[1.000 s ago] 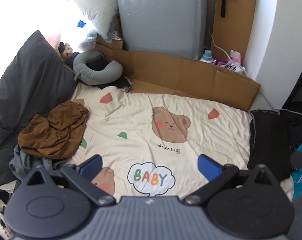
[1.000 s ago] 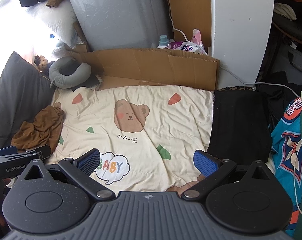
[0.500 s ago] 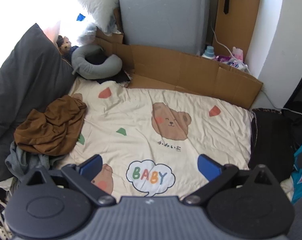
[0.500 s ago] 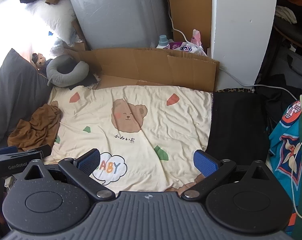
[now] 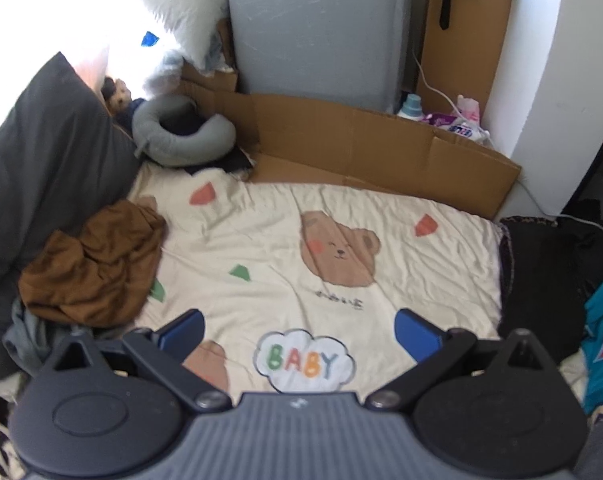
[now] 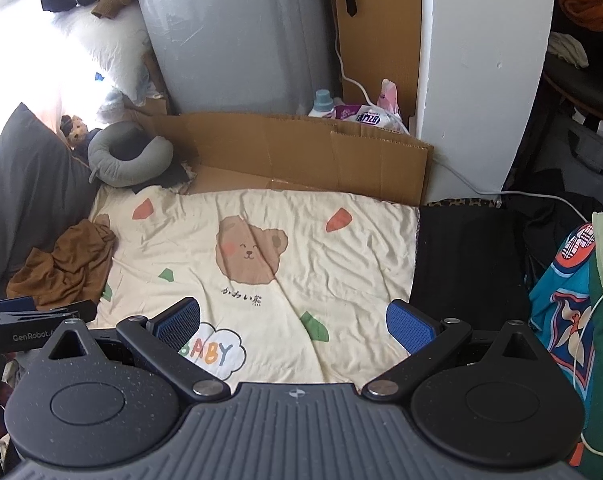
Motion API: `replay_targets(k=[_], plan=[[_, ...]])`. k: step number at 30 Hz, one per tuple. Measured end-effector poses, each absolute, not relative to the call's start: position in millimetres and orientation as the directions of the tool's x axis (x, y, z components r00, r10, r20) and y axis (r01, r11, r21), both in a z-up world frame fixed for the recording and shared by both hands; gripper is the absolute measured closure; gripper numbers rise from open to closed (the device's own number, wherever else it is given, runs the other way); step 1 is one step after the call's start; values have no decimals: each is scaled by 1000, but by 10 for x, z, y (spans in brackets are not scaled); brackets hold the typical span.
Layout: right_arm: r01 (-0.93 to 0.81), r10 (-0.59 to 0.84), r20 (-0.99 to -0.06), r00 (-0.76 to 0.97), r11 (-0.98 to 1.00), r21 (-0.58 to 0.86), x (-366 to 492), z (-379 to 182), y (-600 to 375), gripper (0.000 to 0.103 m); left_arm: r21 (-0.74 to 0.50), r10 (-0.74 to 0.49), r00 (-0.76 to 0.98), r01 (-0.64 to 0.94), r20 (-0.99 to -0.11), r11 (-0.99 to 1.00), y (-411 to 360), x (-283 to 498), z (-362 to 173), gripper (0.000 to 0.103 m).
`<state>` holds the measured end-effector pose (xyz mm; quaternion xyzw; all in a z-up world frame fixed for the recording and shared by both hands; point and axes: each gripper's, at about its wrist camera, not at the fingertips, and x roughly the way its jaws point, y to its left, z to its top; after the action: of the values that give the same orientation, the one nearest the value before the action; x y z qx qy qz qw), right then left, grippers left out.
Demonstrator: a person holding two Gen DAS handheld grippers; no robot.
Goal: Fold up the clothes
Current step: 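Move the left tool toward the crumpled brown shirt on the bed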
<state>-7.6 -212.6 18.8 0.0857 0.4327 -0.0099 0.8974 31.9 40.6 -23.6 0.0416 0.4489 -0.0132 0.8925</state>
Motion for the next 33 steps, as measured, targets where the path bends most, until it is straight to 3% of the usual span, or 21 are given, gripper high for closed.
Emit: replay_targets(k=[24,33], plan=[[72,104,-758,643,978,195,28,288,-1952,1,64,89,591,-63,-802,996,1414,527,-159,1],[42,139,-761,633,976,213,153,271,-1844,1,-13,53,629,-100,-775,995,1784,423,-98,1]])
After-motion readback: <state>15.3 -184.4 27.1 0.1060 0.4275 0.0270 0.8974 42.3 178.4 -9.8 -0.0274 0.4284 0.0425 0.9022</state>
